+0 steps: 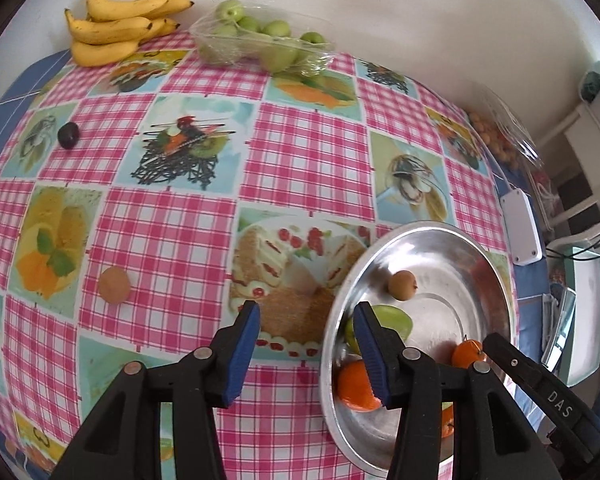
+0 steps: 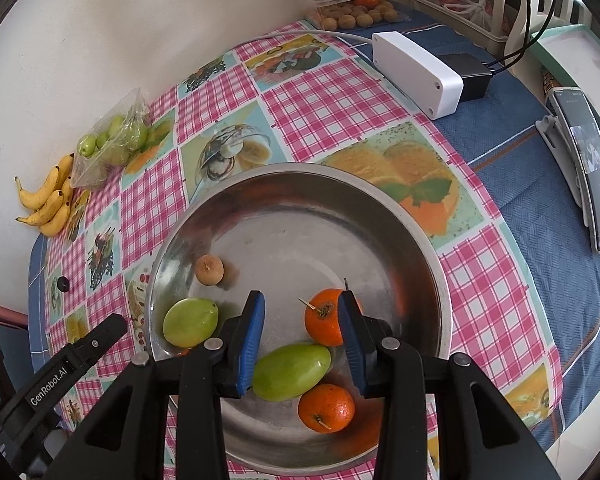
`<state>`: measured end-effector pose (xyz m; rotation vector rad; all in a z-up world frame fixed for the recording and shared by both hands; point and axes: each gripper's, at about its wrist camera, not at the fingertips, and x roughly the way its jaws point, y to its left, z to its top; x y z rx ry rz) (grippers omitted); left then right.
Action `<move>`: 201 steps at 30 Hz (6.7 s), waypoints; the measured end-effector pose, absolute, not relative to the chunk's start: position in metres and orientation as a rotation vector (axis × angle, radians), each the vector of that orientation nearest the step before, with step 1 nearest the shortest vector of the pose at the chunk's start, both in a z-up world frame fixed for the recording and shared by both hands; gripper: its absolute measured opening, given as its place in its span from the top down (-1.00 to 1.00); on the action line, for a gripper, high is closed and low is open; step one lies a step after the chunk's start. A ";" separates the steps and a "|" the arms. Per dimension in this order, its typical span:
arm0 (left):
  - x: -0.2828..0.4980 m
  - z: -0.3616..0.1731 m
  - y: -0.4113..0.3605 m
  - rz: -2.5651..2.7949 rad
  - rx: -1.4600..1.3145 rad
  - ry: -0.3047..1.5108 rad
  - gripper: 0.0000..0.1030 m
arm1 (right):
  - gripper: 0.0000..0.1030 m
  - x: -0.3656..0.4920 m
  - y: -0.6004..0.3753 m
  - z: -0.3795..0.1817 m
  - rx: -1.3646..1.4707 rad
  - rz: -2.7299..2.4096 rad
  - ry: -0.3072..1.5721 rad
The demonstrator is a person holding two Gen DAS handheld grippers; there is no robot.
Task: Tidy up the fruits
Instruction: 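Withdraw both open grippers from the bowl toward the kiwi and plum on the table, then grasp the brown kiwi with the right gripper while the left gripper approaches the dark plum, then close the left gripper on the dark plum while the right gripper holds the kiwi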
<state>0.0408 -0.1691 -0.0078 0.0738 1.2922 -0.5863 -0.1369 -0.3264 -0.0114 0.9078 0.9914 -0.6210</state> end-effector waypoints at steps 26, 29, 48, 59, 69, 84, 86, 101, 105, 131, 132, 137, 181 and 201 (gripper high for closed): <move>0.049 -0.011 -0.162 -0.469 0.153 1.239 -0.97 | -0.71 -0.131 -0.325 -0.017 0.868 -0.630 1.023; 0.048 -0.012 -0.162 -0.443 0.185 1.209 -1.00 | -0.79 -0.131 -0.324 -0.017 0.866 -0.629 1.019; 0.050 -0.004 -0.157 -0.401 0.212 1.163 -1.00 | -0.99 -0.131 -0.319 -0.014 0.837 -0.642 1.019; 0.040 0.004 -0.153 -0.427 0.253 1.112 -1.00 | -0.99 -0.130 -0.304 -0.004 0.812 -0.617 0.997; 0.036 0.005 -0.136 -0.462 0.217 1.137 -1.00 | -0.99 -0.127 -0.282 0.004 0.794 -0.585 0.997; 0.059 0.019 -0.096 -0.440 0.201 1.121 -1.00 | -0.99 -0.097 -0.251 0.008 0.782 -0.520 1.012; 0.065 0.018 -0.088 -0.426 0.195 1.126 -1.00 | -0.99 -0.090 -0.247 0.008 0.779 -0.508 1.017; 0.105 0.005 -0.025 -0.321 0.111 1.176 -1.00 | -0.99 -0.040 -0.205 0.003 0.746 -0.427 1.058; 0.114 -0.002 -0.011 -0.295 0.095 1.197 -1.00 | -0.99 -0.026 -0.192 0.000 0.728 -0.405 1.074; 0.143 -0.035 0.048 -0.188 0.011 1.272 -1.00 | -0.99 0.040 -0.128 -0.028 0.665 -0.295 1.136; 0.144 -0.036 0.047 -0.188 0.013 1.271 -1.00 | -0.99 0.042 -0.127 -0.028 0.661 -0.295 1.130; 0.147 -0.041 0.045 -0.185 0.015 1.283 -1.00 | -0.99 0.051 -0.124 -0.029 0.612 -0.284 1.109; 0.155 -0.053 0.052 -0.159 -0.010 1.296 -1.00 | 0.48 0.067 -0.110 -0.023 0.559 -0.240 1.068; 0.185 -0.040 0.027 -0.251 0.069 1.149 -1.00 | 0.48 0.075 -0.159 -0.001 0.590 -0.284 0.970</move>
